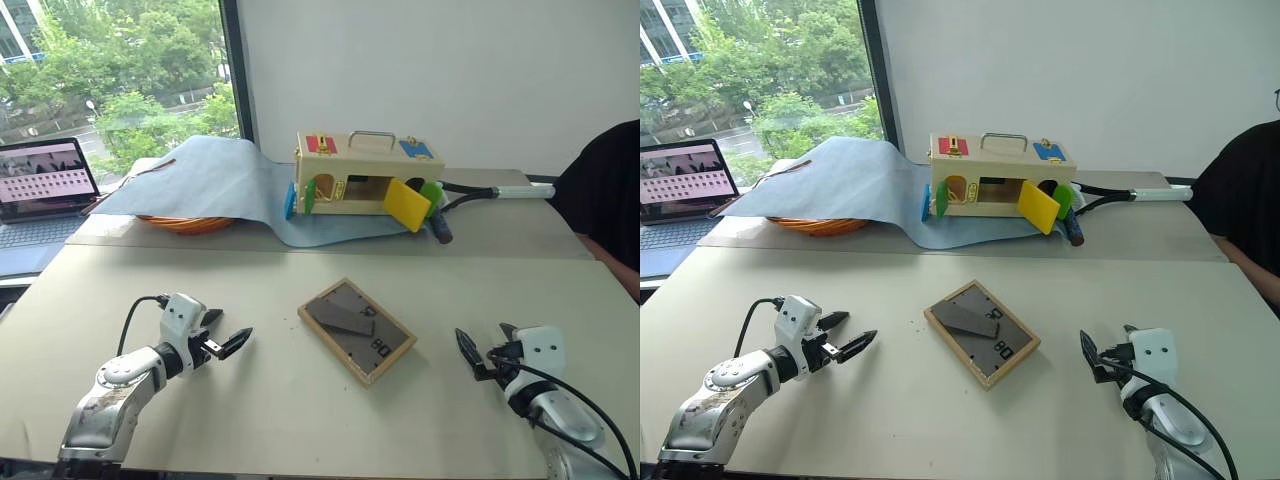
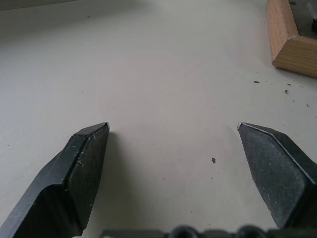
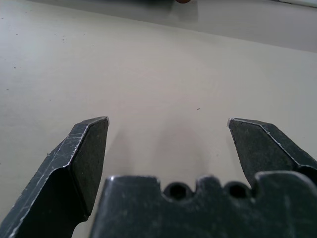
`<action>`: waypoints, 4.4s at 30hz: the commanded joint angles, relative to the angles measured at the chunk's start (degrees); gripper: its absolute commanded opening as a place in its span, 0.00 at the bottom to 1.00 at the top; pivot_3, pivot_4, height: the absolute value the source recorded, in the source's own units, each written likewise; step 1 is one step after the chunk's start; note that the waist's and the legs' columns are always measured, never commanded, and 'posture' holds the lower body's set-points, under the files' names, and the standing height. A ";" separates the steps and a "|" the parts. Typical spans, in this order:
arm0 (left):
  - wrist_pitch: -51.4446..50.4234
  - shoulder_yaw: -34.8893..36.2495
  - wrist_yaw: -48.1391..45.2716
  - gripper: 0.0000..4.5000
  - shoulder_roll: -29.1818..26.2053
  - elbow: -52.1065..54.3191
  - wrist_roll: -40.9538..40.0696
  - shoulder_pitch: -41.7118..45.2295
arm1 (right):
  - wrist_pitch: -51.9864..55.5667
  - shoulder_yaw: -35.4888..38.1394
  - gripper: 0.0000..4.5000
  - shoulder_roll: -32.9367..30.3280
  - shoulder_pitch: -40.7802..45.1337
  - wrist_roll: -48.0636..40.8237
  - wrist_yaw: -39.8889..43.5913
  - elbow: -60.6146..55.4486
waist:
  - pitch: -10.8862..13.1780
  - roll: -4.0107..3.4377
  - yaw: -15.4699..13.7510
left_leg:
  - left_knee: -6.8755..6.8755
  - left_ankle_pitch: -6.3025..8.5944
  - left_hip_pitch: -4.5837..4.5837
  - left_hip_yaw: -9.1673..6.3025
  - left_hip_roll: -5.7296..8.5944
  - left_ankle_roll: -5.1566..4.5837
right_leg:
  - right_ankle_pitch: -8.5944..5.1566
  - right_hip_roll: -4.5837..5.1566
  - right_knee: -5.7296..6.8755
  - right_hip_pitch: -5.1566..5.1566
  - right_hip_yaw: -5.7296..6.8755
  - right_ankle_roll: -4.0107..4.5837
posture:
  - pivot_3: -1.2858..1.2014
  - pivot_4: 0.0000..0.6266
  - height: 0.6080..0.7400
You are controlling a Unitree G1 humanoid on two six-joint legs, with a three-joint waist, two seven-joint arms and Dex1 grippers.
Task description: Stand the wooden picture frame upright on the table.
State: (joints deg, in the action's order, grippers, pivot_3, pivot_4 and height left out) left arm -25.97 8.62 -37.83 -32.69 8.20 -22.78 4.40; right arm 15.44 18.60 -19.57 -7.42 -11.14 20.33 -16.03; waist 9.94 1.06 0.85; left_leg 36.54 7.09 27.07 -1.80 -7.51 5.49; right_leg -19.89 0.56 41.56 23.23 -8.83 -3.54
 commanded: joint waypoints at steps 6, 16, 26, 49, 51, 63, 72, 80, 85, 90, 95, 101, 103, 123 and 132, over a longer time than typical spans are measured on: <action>-2.77 5.80 -13.49 0.88 -5.73 1.03 -11.66 4.03 | 1.91 -0.62 1.00 -14.06 7.11 -6.88 15.17 1.07 | 0.09 -0.04 0.22 | 0.15 -0.01 0.01 0.00 -0.01 -0.01 | 0.01 -0.01 0.13 0.02 0.00 -0.03 | 0.52 0.24 0.49; -7.79 -5.95 -17.07 0.07 -12.32 5.60 -5.74 1.64 | -4.02 -10.93 0.29 -22.98 15.28 1.19 22.32 9.71 | 0.09 -0.03 0.04 | 0.05 0.05 0.01 0.00 0.00 -0.05 | -0.11 0.00 0.04 0.00 0.02 0.03 | 0.52 0.24 0.49; -14.36 -20.62 -7.35 0.00 2.02 4.65 -0.81 11.93 | -3.48 -21.01 0.01 -17.89 24.94 1.29 28.52 18.16 | 0.09 -0.01 -0.52 | 0.21 0.05 0.03 -0.01 0.04 -0.06 | -0.05 0.00 0.06 -0.10 0.03 -0.04 | 0.52 0.24 0.49; -23.17 -7.03 -10.07 0.00 -9.17 -5.51 -3.99 10.70 | 14.52 -21.59 0.01 -16.11 19.29 -7.74 26.61 -2.37 | 0.01 0.07 2.00 | 0.15 0.03 -0.31 -0.05 0.00 -0.05 | -0.11 -0.05 0.35 -0.18 0.01 0.02 | 0.52 0.24 0.49; -30.35 -3.06 -9.61 0.00 -10.70 -2.50 -8.02 9.24 | 13.70 -20.50 0.01 -17.59 19.58 -7.57 27.55 -1.04 | 0.01 0.07 2.22 | 0.12 0.03 -0.33 -0.05 0.00 -0.05 | -0.14 -0.05 0.39 -0.17 0.01 0.05 | 0.52 0.24 0.49; -66.53 -0.52 2.62 0.93 -8.04 -5.57 -42.73 16.27 | 3.26 -24.52 0.00 -19.53 22.41 -2.31 33.33 9.36 | 0.11 0.21 1.52 | 0.06 0.05 -0.22 -0.07 0.04 -0.04 | -0.26 -0.03 0.41 -0.07 0.04 0.04 | 0.52 0.24 0.49; -66.53 -1.65 24.70 0.98 6.16 -7.54 -54.19 15.28 | 2.09 -29.09 0.00 -13.84 23.14 -1.70 33.84 10.15 | -0.13 0.12 -0.51 | 0.19 0.04 -0.27 -0.13 0.34 -0.05 | -0.23 0.21 0.32 -0.30 0.03 -0.08 | 0.52 0.24 0.49; -66.22 -1.15 33.93 0.98 6.98 -9.33 -69.43 13.38 | 4.92 -30.93 0.00 -10.80 20.65 -1.39 31.46 5.94 | -0.26 0.15 -0.28 | 0.09 0.11 -0.68 -0.20 0.49 -0.05 | -0.28 0.33 -0.03 -0.89 0.06 -0.17 | 0.52 0.24 0.49; -61.64 -3.78 38.22 0.73 1.60 -9.10 -78.89 11.46 | 5.98 -30.77 0.00 -10.84 20.05 -1.45 30.49 5.04 | -0.28 0.17 0.09 | -0.20 0.13 -0.69 -0.24 0.49 -0.03 | -0.27 0.33 -0.23 -0.88 0.07 -0.14 | 0.52 0.24 0.49; -57.50 -6.47 38.30 0.32 -2.93 -9.94 -83.93 12.46 | 6.91 -29.77 0.00 -10.92 20.77 -2.39 30.18 4.81 | -0.27 0.20 0.04 | -0.29 0.12 -0.69 -0.25 0.49 -0.03 | -0.26 0.33 -0.35 -0.87 0.10 -0.13 | 0.52 0.24 0.49; -56.05 -6.52 34.69 0.25 -6.83 -11.52 -84.81 16.01 | 10.71 -23.43 0.00 -13.29 22.93 -6.72 30.14 2.91 | -0.23 0.24 -0.04 | -0.28 0.11 -0.68 -0.25 0.50 0.00 | -0.26 0.33 -0.39 -0.84 0.10 -0.12 | 0.52 0.24 0.49; -57.48 -5.41 24.04 0.25 -10.67 -11.97 -77.08 21.21 | 22.64 -11.75 0.00 -16.07 28.80 -20.24 29.76 0.21 | -0.14 0.28 -0.12 | -0.44 0.10 -0.63 -0.24 0.51 0.00 | -0.26 0.33 -0.44 -0.73 0.10 -0.09 | 0.52 0.24 0.49; -58.66 -6.24 18.60 0.25 -11.71 -12.61 -73.10 23.82 | 29.58 -9.48 0.07 -16.15 32.07 -27.82 29.98 -1.76 | -0.08 0.31 -0.11 | -0.55 0.09 -0.62 -0.24 0.51 0.02 | -0.27 0.33 -0.45 -0.69 0.11 -0.01 | 0.52 0.24 0.49; -57.57 -20.94 -20.40 0.25 -9.61 -19.61 -39.54 41.10 | 27.50 -28.49 0.98 -12.06 39.85 -27.07 38.61 -4.60 | -0.01 0.30 -0.34 | -0.77 0.03 0.25 -0.39 0.51 0.06 | -0.15 0.33 -0.48 0.03 0.36 0.37 | 0.52 0.24 0.49; -58.87 -20.62 -28.38 0.25 -10.30 -22.26 -35.38 42.07 | 21.88 -23.61 0.98 -17.81 34.56 -26.81 42.06 -9.70 | 0.01 0.30 -0.16 | -0.70 0.00 0.24 -0.53 0.51 0.08 | -0.19 0.33 -0.47 -0.05 0.49 0.31 | 0.52 0.24 0.49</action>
State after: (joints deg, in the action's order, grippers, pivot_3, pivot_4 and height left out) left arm -84.97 -13.46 -63.70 -42.15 -13.96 -58.29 44.72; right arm 39.33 -7.65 -36.47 27.69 -37.21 61.18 -22.80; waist 9.95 1.36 0.70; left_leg 35.84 7.09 27.31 -2.35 -6.99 5.57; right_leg -20.08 0.89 41.09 23.18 -8.33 -3.23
